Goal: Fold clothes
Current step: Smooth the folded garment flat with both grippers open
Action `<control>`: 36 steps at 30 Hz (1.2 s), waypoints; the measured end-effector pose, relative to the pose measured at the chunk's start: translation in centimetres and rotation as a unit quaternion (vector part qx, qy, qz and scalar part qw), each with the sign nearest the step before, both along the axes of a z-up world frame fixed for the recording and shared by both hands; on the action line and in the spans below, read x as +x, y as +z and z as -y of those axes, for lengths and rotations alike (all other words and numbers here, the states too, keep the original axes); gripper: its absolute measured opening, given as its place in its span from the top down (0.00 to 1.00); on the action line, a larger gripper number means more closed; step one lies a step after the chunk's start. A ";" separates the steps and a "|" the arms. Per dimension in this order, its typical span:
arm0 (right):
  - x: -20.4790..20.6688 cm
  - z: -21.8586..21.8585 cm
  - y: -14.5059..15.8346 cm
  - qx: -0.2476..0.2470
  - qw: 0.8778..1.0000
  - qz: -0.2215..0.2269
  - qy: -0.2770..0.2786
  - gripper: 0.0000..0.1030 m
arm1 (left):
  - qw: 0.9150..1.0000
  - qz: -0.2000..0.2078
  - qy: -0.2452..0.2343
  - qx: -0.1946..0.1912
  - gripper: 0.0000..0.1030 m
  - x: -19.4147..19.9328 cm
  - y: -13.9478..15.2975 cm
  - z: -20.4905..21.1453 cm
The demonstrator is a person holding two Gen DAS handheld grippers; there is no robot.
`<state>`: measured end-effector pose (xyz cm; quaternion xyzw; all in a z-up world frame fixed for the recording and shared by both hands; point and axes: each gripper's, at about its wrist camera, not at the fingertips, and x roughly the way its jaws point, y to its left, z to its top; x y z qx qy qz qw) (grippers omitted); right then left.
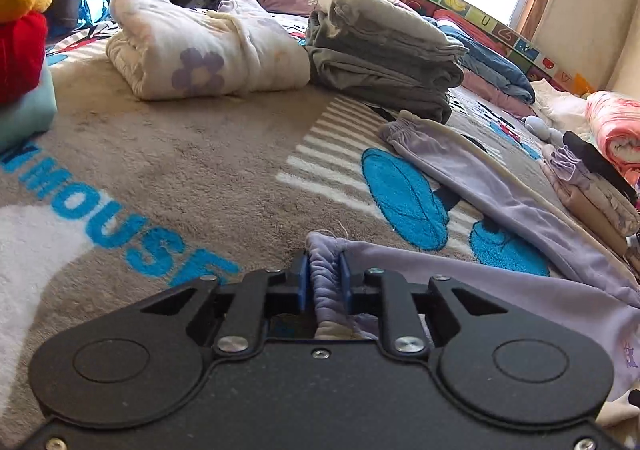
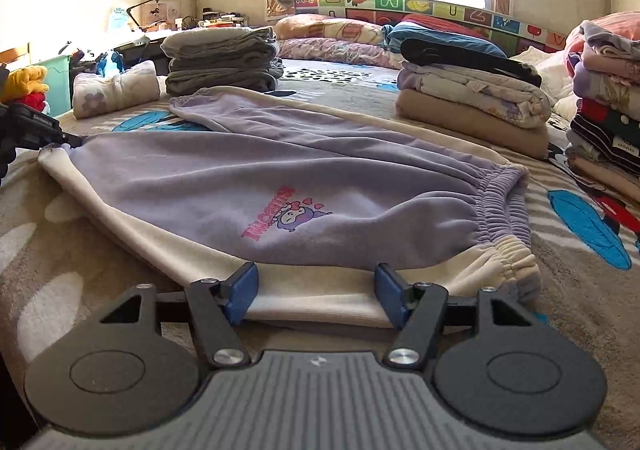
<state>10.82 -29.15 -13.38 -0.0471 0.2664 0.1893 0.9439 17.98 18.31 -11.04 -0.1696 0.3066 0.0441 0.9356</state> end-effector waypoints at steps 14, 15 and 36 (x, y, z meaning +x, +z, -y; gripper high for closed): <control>-1.2 -3.3 0.4 -0.047 0.998 0.013 0.046 0.39 | 0.983 0.001 -0.112 0.148 0.48 -3.5 -0.6 8.6; -0.8 -2.8 0.2 -0.020 0.999 -0.003 0.042 0.39 | 0.983 -0.003 -0.110 0.144 0.48 -3.6 -0.1 8.6; -4.0 3.5 2.9 -0.216 0.970 0.096 0.047 0.42 | 0.740 -0.032 -0.275 0.613 0.40 -10.9 -2.5 10.3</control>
